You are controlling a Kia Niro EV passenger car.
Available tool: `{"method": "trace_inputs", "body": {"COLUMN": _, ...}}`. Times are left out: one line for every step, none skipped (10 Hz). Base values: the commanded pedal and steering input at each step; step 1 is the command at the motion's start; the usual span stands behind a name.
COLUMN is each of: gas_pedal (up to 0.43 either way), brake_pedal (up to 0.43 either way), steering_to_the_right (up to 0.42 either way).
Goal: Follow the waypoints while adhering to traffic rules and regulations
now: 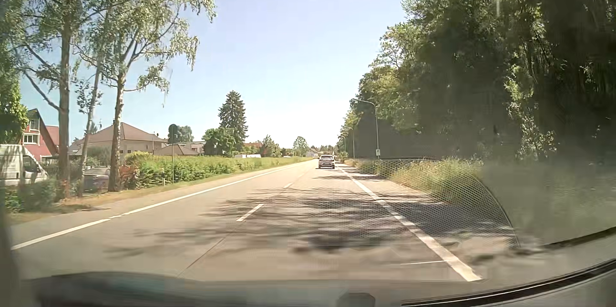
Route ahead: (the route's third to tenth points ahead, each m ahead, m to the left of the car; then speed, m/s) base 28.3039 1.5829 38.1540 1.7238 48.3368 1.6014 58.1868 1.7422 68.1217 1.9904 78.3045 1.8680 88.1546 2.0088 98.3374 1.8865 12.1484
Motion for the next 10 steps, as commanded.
{"method": "trace_inputs", "body": {"gas_pedal": 0.039, "brake_pedal": 0.03, "steering_to_the_right": 0.0}}
{"method": "trace_inputs", "body": {"gas_pedal": 0.039, "brake_pedal": 0.03, "steering_to_the_right": 0.0}}
{"method": "trace_inputs", "body": {"gas_pedal": 0.039, "brake_pedal": 0.03, "steering_to_the_right": 0.0}}
{"method": "trace_inputs", "body": {"gas_pedal": 0.039, "brake_pedal": 0.03, "steering_to_the_right": 0.0}}
{"method": "trace_inputs", "body": {"gas_pedal": 0.039, "brake_pedal": 0.03, "steering_to_the_right": 0.0}}
{"method": "trace_inputs", "body": {"gas_pedal": 0.039, "brake_pedal": 0.03, "steering_to_the_right": 0.0}}
{"method": "trace_inputs", "body": {"gas_pedal": 0.039, "brake_pedal": 0.03, "steering_to_the_right": 0.0}}
{"method": "trace_inputs", "body": {"gas_pedal": 0.039, "brake_pedal": 0.03, "steering_to_the_right": 0.0}}
{"method": "trace_inputs", "body": {"gas_pedal": 0.039, "brake_pedal": 0.03, "steering_to_the_right": 0.0}}
{"method": "trace_inputs", "body": {"gas_pedal": 0.039, "brake_pedal": 0.03, "steering_to_the_right": 0.0}}
